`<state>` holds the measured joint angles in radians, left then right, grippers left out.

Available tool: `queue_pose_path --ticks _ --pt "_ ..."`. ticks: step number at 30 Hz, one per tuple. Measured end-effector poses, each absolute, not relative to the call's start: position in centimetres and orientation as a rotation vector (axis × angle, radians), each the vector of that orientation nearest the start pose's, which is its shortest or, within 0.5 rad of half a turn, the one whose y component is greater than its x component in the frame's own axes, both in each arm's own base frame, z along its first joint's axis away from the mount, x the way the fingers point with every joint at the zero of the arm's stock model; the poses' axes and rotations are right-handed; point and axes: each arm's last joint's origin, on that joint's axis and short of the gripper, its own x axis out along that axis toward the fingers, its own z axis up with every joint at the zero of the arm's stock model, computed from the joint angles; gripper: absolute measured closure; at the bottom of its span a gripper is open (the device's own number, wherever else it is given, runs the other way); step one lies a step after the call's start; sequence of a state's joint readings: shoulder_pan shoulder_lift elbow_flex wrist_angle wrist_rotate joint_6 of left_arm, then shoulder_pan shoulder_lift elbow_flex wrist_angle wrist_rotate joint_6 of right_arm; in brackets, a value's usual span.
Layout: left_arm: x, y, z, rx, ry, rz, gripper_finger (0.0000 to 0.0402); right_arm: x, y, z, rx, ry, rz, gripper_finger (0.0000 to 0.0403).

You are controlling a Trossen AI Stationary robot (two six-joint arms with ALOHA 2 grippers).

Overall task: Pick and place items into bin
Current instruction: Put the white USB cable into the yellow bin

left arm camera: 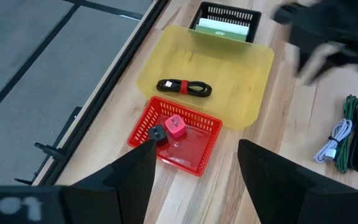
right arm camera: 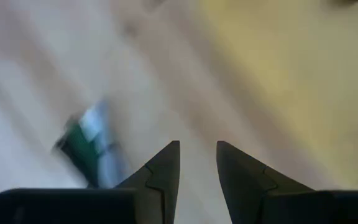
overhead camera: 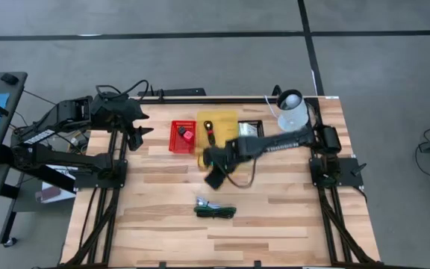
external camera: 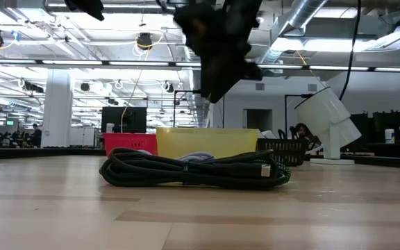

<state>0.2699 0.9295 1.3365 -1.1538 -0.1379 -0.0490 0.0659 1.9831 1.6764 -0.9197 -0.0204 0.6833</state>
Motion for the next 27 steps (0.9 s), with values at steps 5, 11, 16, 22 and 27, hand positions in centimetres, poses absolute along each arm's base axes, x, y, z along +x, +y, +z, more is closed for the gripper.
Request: queue_pose_path --ticks 5,11,16,22,27 --pt "12.8 4.0 40.2 -0.096 0.741 0.407 0.0182 40.2 8.2 23.8 0.457 1.212 -0.262 0.0302" --pt "12.8 4.0 40.2 -0.096 0.741 0.407 0.0182 40.0 13.1 23.2 0.342 1.104 -0.273 0.0302" --pt "12.8 4.0 40.2 -0.096 0.741 0.407 0.0182 41.5 14.6 21.7 0.361 1.007 -0.268 0.0302" --pt "12.8 4.0 40.2 -0.096 0.741 0.406 0.0182 43.1 13.5 17.7 0.401 1.066 -0.304 0.0302" --pt "12.8 4.0 40.1 -0.096 0.744 0.407 0.0181 44.1 12.4 15.4 0.456 1.12 -0.278 0.0302"
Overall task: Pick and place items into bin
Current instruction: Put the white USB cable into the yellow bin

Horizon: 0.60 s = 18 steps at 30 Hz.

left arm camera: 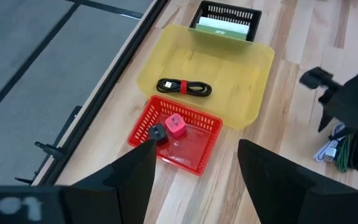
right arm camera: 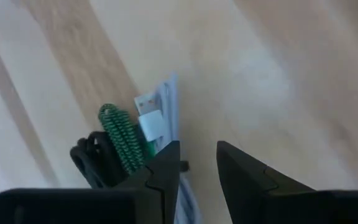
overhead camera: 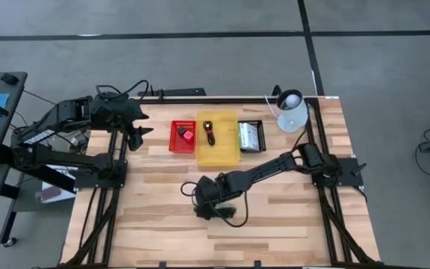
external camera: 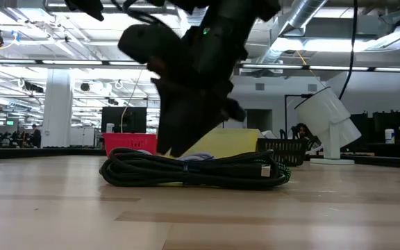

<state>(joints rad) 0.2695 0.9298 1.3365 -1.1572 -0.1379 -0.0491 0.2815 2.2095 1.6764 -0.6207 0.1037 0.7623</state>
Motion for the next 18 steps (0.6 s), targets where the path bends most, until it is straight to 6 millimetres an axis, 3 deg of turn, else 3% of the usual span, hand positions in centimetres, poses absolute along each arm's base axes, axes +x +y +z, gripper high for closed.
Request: queue_pose_path --ticks 7,18 --pt "12.8 3.9 40.1 -0.096 0.745 0.406 0.0182 44.7 12.6 13.3 0.534 1.188 -0.173 0.0302" --pt "12.8 3.9 40.1 -0.096 0.745 0.407 0.0182 44.9 12.7 12.9 0.525 1.181 -0.191 0.0306"
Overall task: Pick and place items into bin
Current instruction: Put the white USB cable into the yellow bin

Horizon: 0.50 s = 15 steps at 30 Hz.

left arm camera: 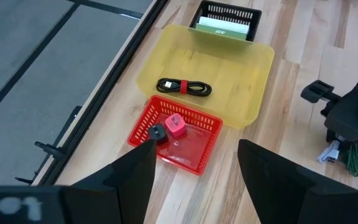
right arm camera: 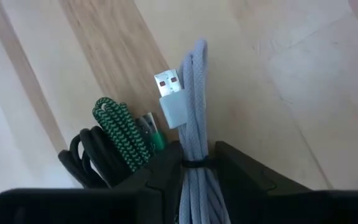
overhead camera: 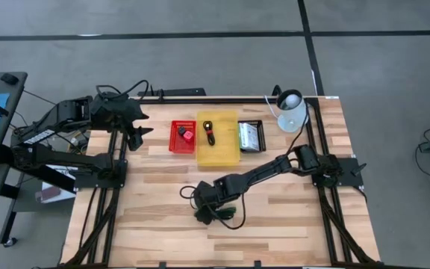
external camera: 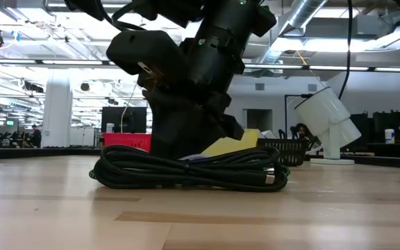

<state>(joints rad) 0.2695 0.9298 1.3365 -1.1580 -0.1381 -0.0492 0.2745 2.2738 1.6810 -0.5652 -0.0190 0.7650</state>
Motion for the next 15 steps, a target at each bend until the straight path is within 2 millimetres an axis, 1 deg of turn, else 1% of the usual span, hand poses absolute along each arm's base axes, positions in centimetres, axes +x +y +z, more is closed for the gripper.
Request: queue_pose_path --ticks 9,12,15 --pt "12.8 3.9 40.1 -0.096 0.745 0.407 0.0181 44.9 12.3 12.9 0.564 1.176 -0.242 0.0369" --pt "12.8 3.9 40.1 -0.096 0.745 0.406 0.0181 45.0 12.3 13.2 0.568 1.184 -0.251 0.0372" --pt "12.8 3.9 40.1 -0.096 0.745 0.406 0.0182 45.2 12.2 14.0 0.554 1.201 -0.274 0.0358"
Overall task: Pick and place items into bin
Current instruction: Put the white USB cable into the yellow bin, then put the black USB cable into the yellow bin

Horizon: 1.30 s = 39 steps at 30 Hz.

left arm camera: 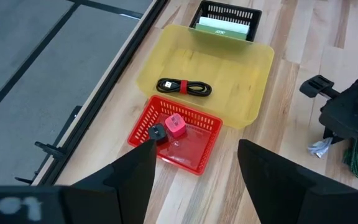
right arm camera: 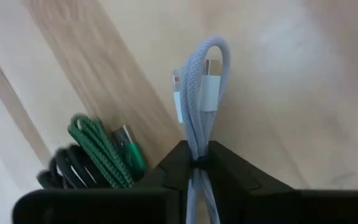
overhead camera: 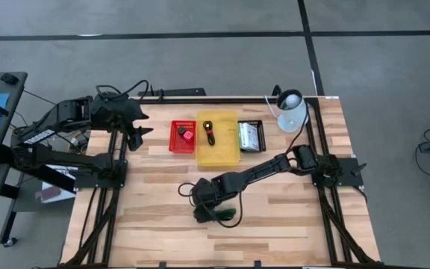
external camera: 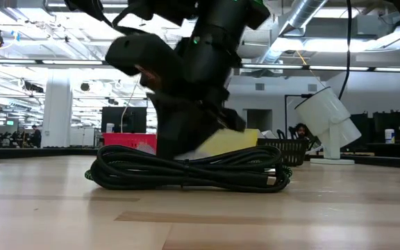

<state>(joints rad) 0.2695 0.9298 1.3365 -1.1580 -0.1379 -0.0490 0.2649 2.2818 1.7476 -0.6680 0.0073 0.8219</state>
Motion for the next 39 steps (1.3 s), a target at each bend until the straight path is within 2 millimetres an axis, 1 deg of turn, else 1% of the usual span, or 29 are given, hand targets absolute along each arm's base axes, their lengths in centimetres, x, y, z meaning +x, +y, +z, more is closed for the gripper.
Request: queue_pose_path --ticks 3,8,10,14,17,21,23,25,29,32,35,39 --pt "12.8 3.9 40.1 -0.096 0.745 0.406 0.0182 45.7 12.0 15.3 0.544 1.184 -0.287 0.0354" --pt "12.8 3.9 40.1 -0.096 0.745 0.406 0.0182 46.2 11.4 17.9 0.492 1.181 -0.307 0.0373" --pt "12.8 4.0 40.1 -0.096 0.745 0.407 0.0182 46.3 10.8 18.7 0.467 1.188 -0.329 0.0375" --pt "12.8 4.0 40.1 -0.096 0.745 0.407 0.0182 46.3 8.9 20.6 0.429 1.198 -0.421 0.0364" --pt "12.8 4.0 40.1 -0.096 0.745 0.407 0.0181 45.9 7.3 22.1 0.376 1.222 -0.514 0.0358" --pt "12.8 3.9 40.1 -0.096 0.745 0.406 0.0181 45.5 4.8 23.9 0.308 1.226 -0.647 0.037" --pt "12.8 3.9 40.1 -0.096 0.745 0.406 0.0182 45.2 3.3 24.5 0.278 1.235 -0.716 0.0375" --pt "12.8 3.9 40.1 -0.096 0.745 0.406 0.0182 45.0 1.8 24.8 0.256 1.236 -0.777 0.0372" --pt "12.8 4.0 40.1 -0.096 0.745 0.407 0.0182 44.6 -0.9 24.8 0.258 1.25 -0.874 0.0343" --pt "12.8 4.0 40.1 -0.096 0.745 0.407 0.0182 44.5 -2.5 24.8 0.279 1.254 -0.909 0.0326" --pt "12.8 4.0 40.1 -0.096 0.745 0.407 0.0182 44.4 -3.5 24.7 0.293 1.252 -0.929 0.0319" --pt "12.8 4.0 40.1 -0.096 0.745 0.407 0.0182 44.4 -4.0 24.7 0.301 1.251 -0.938 0.0318"
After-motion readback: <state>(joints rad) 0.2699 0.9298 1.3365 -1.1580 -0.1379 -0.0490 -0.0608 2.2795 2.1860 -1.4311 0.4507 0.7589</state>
